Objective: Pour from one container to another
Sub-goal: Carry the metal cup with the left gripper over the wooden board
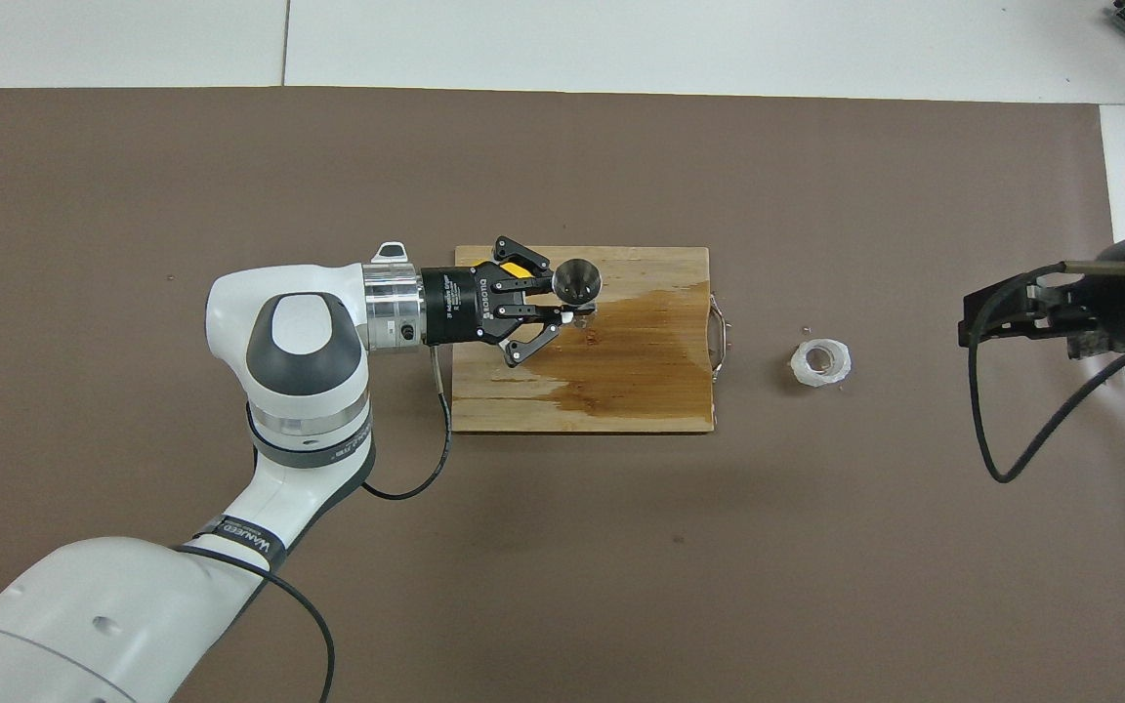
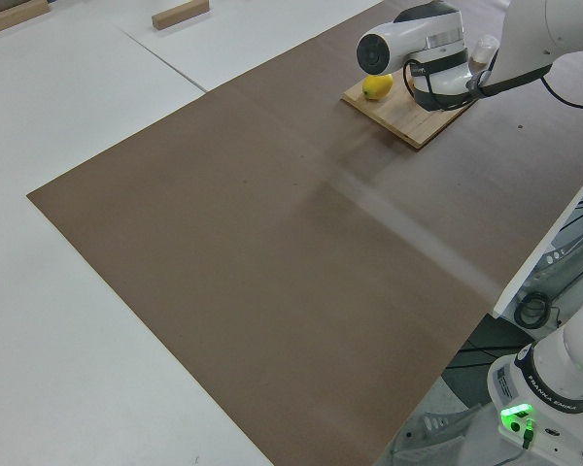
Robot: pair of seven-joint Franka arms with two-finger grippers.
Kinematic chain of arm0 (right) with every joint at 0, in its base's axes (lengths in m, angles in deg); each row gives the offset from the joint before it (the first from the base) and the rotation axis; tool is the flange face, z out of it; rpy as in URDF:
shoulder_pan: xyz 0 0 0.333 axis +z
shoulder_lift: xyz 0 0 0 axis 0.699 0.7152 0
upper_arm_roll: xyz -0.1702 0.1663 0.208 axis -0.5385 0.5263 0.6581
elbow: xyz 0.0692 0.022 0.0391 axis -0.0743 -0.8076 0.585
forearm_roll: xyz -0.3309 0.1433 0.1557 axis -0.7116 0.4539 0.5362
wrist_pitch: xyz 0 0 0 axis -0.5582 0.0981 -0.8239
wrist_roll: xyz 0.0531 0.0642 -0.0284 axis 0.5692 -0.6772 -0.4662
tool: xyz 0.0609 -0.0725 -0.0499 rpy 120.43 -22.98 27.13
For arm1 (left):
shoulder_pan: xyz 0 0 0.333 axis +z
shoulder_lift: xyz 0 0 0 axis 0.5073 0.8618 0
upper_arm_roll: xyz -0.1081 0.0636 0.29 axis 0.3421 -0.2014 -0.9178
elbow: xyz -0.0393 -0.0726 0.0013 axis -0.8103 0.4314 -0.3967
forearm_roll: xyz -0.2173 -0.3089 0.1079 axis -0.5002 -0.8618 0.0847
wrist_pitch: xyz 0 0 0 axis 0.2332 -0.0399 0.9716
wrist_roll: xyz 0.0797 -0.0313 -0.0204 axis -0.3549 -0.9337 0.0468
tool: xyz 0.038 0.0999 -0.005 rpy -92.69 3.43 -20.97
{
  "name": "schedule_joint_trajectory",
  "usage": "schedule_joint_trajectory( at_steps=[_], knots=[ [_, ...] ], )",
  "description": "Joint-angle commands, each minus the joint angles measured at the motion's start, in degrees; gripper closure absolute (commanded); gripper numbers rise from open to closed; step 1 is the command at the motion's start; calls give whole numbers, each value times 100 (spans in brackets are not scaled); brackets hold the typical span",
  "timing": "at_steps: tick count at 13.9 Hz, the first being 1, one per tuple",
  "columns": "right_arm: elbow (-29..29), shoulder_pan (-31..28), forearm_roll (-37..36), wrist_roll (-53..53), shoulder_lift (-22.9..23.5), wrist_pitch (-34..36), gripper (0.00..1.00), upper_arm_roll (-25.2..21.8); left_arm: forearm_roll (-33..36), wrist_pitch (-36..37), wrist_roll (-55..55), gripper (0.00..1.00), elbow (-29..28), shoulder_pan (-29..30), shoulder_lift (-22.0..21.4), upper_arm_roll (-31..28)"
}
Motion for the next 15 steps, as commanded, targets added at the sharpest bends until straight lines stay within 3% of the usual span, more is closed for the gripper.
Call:
schedule_joint_trajectory(
  at_steps=[1, 6, 15],
  knots=[
    [-36, -48, 125, -5, -79, 64, 0, 20, -434, -120, -634, 100, -368, -174, -117, -85],
    [-36, -48, 125, -5, -79, 64, 0, 20, -918, -147, -1329, 100, -360, -262, 252, -85],
    [-36, -48, 125, -5, -79, 64, 0, 20, -1042, -586, -1331, 100, -316, -421, 498, -76]
  ],
)
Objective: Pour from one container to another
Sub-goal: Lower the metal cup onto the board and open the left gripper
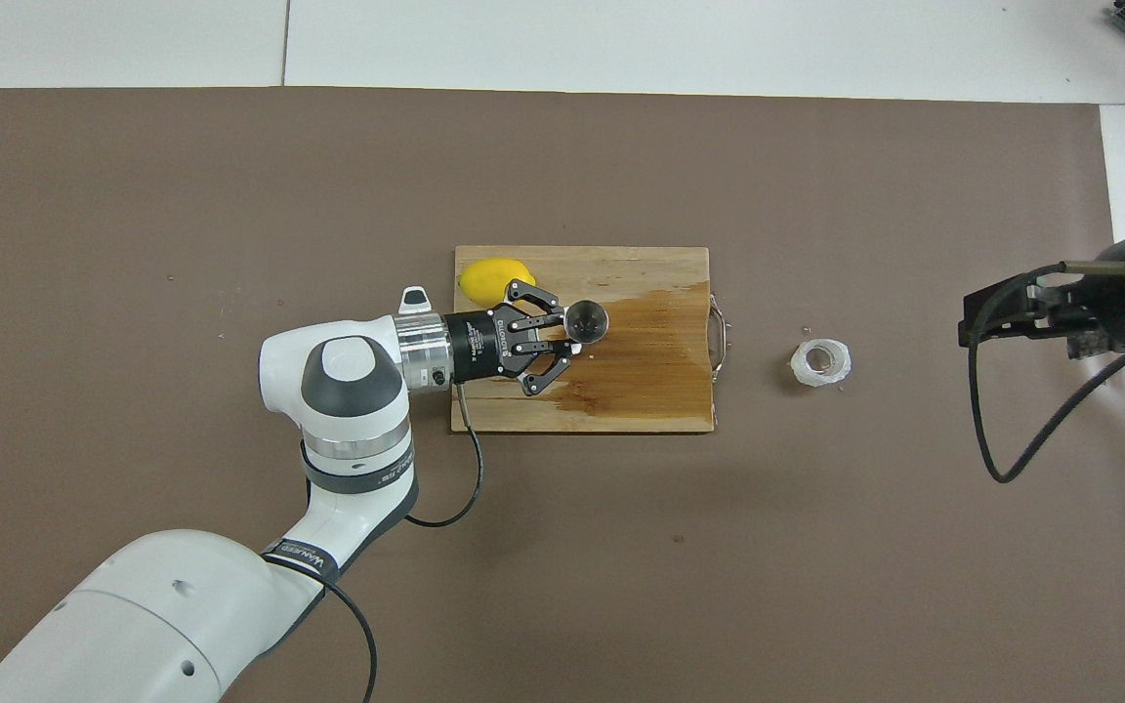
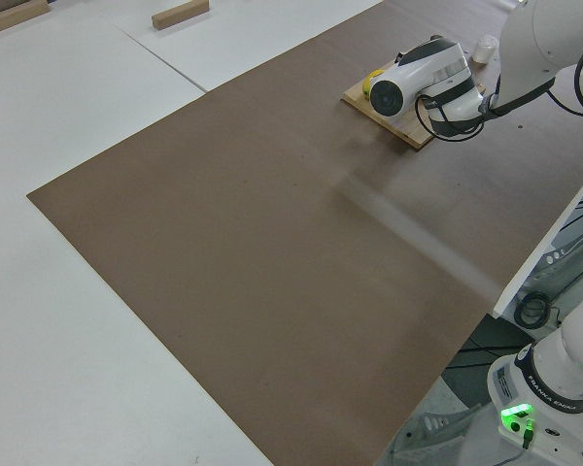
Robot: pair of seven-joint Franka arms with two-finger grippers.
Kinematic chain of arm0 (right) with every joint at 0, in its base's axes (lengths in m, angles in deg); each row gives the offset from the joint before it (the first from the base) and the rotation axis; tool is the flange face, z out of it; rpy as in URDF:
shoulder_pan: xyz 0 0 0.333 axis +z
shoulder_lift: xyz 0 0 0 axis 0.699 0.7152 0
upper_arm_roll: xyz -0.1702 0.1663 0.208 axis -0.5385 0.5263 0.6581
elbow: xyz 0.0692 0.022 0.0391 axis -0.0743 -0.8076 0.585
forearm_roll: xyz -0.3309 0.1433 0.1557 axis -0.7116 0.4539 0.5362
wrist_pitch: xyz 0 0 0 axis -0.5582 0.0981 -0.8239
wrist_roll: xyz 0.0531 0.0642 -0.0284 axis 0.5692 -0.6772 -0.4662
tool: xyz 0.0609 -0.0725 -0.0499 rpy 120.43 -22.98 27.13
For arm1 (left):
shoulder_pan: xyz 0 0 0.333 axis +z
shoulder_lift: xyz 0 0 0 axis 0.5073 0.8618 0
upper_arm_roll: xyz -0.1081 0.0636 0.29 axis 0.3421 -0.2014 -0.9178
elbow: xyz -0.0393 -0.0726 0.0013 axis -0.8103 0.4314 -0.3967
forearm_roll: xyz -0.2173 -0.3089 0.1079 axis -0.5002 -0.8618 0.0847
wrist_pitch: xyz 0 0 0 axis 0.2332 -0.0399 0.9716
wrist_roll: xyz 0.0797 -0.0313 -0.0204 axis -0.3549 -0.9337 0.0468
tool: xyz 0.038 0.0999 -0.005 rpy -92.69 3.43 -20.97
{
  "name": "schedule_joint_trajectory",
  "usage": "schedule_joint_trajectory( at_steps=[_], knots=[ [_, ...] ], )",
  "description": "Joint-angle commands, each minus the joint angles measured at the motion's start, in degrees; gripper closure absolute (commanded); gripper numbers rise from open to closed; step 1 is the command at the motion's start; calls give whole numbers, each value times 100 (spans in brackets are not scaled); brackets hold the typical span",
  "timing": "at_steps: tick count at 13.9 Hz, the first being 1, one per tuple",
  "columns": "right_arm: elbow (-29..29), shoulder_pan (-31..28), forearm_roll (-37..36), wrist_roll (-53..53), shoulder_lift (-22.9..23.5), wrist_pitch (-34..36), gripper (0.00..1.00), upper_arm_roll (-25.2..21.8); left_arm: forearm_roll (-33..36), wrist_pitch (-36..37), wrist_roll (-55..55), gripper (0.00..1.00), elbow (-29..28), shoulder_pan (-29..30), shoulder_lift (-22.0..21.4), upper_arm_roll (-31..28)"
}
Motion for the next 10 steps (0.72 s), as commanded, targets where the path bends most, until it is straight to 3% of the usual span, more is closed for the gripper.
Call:
schedule_joint_trajectory(
  at_steps=[1, 4, 5, 6, 7, 8, 10],
  knots=[
    [-36, -48, 125, -5, -79, 64, 0, 20, -167, -182, -57, 100, 41, -142, 121, -67],
    [-36, -48, 125, -5, -79, 72, 0, 20, -167, -235, -57, 100, 50, -169, 130, -67],
    [-36, -48, 125, -5, -79, 72, 0, 20, -167, -235, -48, 95, 50, -178, 130, -67],
    [-36, -48, 125, -5, -79, 64, 0, 20, -141, -217, -48, 80, 50, -178, 130, -67],
    [-36, -48, 125, -5, -79, 64, 0, 20, -141, -200, -48, 12, 50, -178, 130, -67],
    [-36, -48, 125, -5, -79, 72, 0, 20, -62, -174, -74, 0, 58, -178, 130, -76],
    [-36, -47, 125, -5, -79, 64, 0, 20, -53, -147, -83, 0, 76, -169, 130, -76]
  ],
)
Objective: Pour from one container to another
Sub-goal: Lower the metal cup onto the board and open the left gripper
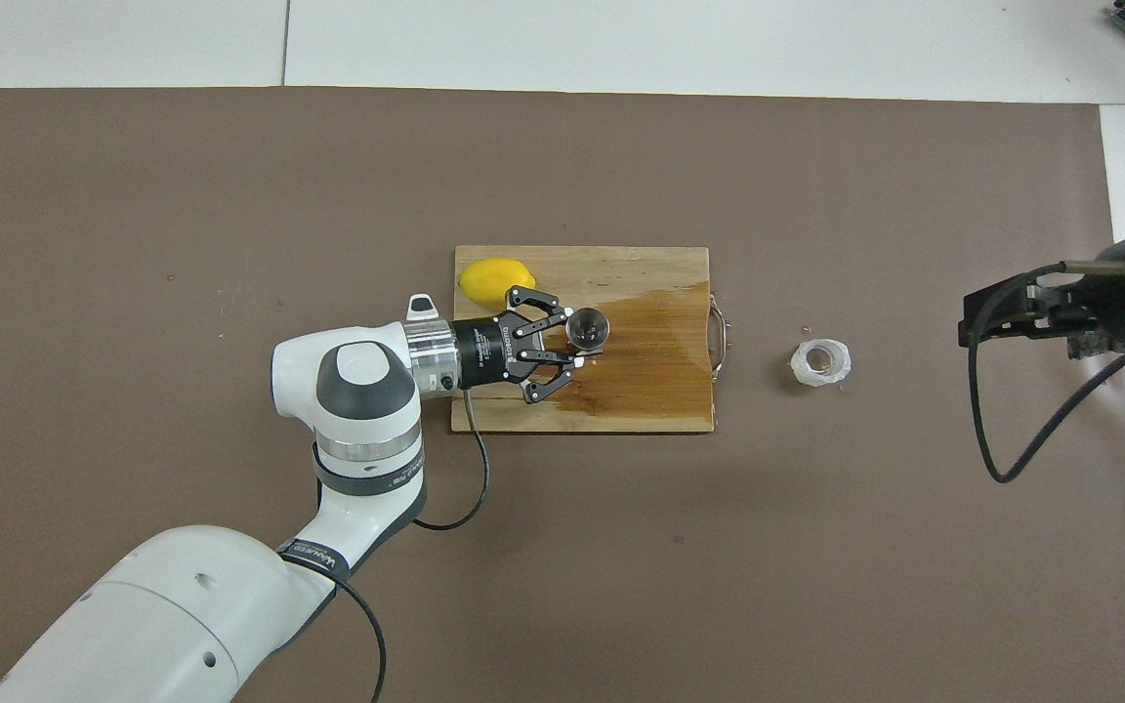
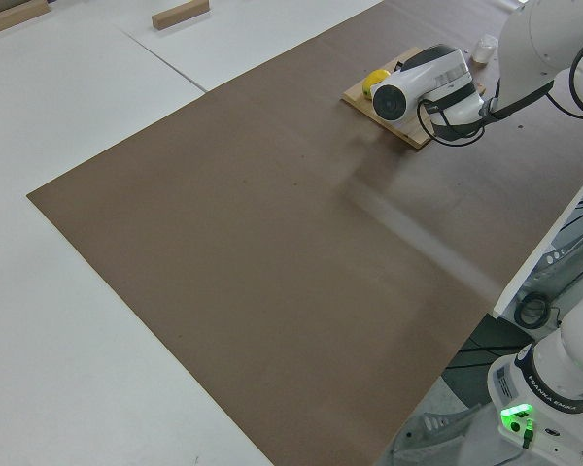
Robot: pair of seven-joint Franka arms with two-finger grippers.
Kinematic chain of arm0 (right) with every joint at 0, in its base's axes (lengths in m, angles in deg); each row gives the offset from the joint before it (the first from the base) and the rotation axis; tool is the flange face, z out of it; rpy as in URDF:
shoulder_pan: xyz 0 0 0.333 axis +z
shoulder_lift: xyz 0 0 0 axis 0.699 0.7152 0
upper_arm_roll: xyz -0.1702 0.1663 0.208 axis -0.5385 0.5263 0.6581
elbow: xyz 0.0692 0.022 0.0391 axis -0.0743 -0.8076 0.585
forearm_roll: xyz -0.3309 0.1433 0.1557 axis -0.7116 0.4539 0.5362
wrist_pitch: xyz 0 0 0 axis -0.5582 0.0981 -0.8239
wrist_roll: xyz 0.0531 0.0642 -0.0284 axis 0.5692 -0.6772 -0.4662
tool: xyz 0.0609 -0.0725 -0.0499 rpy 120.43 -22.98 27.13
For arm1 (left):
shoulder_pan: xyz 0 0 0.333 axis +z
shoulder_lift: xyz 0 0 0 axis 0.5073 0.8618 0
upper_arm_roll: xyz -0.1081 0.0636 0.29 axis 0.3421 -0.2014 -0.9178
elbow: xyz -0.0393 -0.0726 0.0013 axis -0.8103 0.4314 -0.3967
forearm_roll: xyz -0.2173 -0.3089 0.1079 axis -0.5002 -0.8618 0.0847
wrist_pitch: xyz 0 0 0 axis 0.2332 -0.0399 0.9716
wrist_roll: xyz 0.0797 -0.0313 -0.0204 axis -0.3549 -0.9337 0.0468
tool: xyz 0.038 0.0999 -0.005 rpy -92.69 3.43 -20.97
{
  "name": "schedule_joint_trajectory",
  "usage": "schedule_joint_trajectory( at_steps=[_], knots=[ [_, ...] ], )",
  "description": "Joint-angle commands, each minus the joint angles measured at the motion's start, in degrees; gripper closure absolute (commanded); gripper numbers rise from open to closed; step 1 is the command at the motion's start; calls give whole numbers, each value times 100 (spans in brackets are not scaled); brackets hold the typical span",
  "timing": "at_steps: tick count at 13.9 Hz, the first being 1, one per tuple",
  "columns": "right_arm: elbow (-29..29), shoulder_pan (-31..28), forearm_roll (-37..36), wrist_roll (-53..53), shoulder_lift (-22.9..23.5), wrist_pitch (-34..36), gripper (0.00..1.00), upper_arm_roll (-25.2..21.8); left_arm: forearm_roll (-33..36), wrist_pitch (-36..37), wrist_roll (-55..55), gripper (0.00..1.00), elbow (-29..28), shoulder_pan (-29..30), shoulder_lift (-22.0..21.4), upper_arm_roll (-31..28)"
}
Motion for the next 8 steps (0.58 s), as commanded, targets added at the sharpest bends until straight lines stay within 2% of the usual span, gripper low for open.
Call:
schedule_joint_trajectory(
  at_steps=[1, 8],
  knots=[
    [-36, -48, 125, -5, -79, 72, 0, 20, -37, -20, -63, 0, 50, -85, 8, -85],
    [-36, -48, 125, -14, -79, 72, 0, 20, 1341, -108, 7, 0, 33, -23, -220, -137]
  ],
)
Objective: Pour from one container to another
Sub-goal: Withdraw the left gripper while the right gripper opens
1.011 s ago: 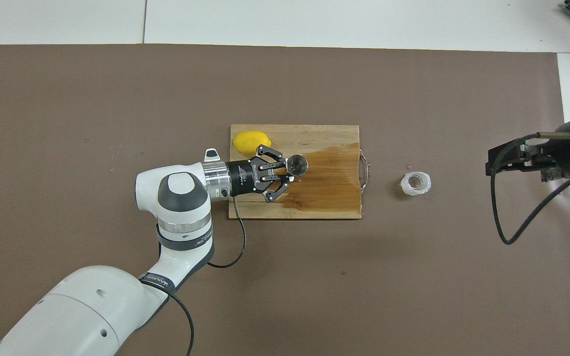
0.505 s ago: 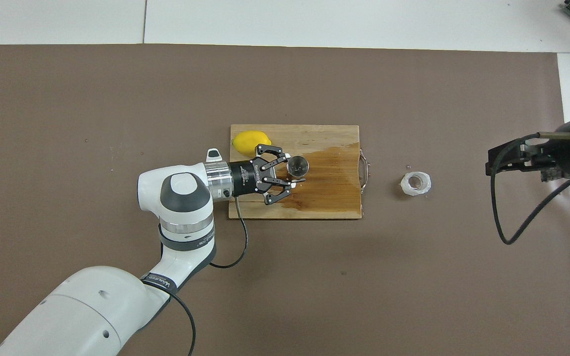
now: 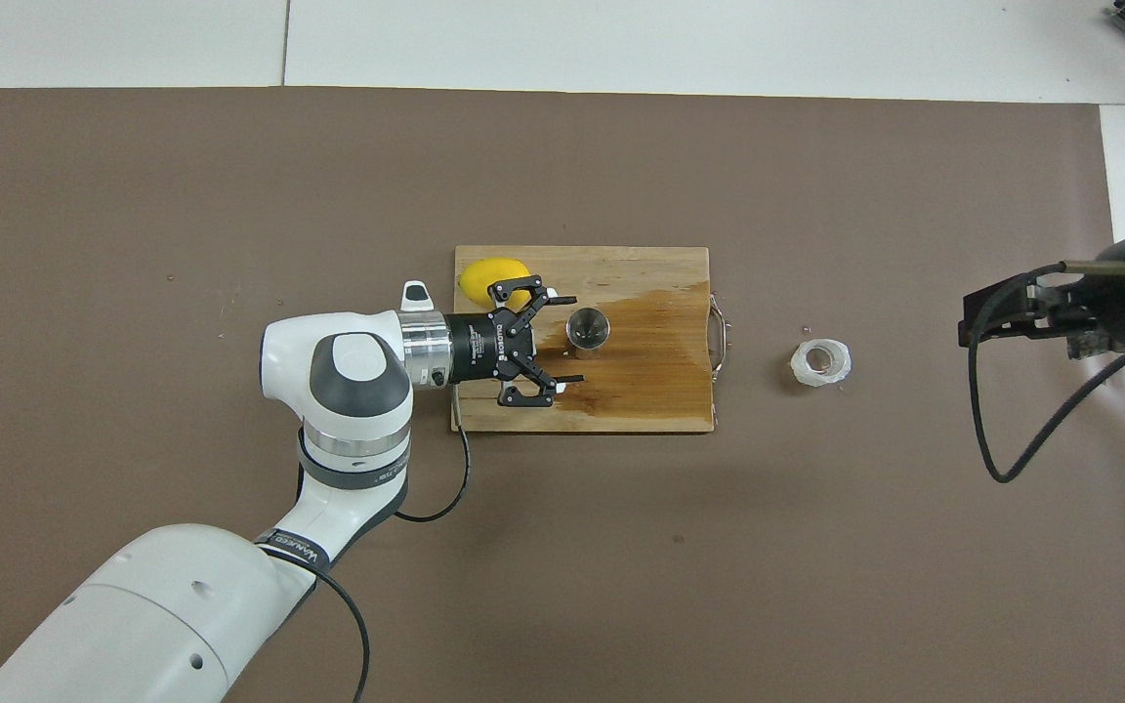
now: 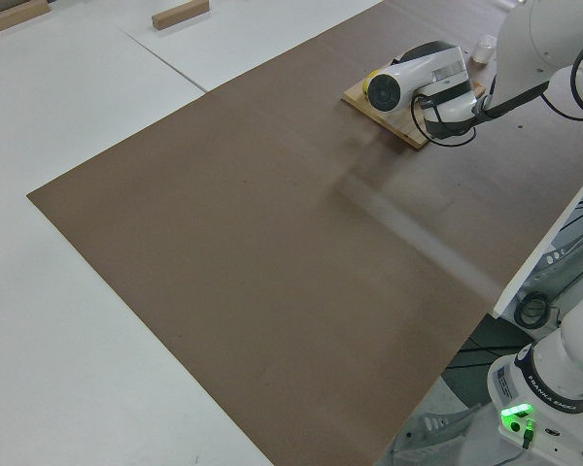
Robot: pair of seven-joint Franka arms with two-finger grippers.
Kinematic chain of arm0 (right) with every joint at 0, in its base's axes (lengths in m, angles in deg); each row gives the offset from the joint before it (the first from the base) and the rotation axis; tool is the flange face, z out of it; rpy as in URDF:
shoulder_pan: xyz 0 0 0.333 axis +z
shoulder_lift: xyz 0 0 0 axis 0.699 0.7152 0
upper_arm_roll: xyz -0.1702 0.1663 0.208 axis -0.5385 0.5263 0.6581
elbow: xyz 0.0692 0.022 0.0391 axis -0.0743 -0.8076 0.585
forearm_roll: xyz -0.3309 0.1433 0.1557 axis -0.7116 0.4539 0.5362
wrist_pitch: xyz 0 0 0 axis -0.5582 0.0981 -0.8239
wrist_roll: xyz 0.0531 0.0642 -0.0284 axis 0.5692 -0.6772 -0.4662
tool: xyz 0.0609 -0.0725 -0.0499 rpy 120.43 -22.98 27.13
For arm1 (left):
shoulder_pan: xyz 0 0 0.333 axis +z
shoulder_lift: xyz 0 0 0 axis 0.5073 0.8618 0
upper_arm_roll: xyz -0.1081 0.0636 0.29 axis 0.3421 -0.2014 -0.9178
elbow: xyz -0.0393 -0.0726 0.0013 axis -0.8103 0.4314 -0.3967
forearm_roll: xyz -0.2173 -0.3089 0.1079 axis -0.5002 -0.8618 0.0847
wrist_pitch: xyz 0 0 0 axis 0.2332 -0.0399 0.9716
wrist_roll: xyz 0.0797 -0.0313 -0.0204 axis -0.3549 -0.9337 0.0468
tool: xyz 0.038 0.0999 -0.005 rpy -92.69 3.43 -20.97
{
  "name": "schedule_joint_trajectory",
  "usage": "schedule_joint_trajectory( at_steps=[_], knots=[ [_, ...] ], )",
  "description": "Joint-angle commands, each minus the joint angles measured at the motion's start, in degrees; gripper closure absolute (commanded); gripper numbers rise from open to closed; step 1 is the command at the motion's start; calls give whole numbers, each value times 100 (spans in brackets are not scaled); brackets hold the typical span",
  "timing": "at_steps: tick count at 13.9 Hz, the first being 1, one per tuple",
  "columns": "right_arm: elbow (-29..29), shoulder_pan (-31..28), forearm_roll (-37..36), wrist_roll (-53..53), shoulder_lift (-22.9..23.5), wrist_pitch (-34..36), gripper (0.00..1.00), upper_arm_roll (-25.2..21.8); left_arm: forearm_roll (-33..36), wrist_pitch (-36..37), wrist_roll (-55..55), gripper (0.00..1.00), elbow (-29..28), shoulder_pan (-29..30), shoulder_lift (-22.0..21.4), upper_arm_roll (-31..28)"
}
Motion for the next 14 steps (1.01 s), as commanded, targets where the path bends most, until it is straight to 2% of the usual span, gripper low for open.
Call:
schedule_joint_trajectory(
  at_steps=[1, 2, 5, 7, 11, 13, 14],
  knots=[
    [-36, -117, 125, -14, -139, 125, 0, 11, 652, -99, 35, 0, -50, -31, -223, -48],
    [-36, -214, 125, -57, -244, 334, 0, 11, 942, -82, 35, 0, -59, -22, -276, -48],
    [-54, -232, 125, -652, -272, 380, 0, 11, 1750, -47, 26, 0, -50, 65, -417, -57],
    [-202, -354, 125, -1984, -324, 336, 0, 11, 2374, -29, 26, 0, -50, 170, -548, -57],
    [-773, -714, 160, -4577, -517, -330, 0, 11, 4578, -91, -35, 0, 46, 171, -917, -57],
    [-1133, -1021, 561, -6062, -536, -813, 0, 11, 5563, -47, -44, 0, 90, 188, -1119, -65],
    [-1326, -1197, 825, -6678, -527, -963, 0, 2, 6333, 6, -44, 0, 134, 197, -1216, -65]
  ],
)
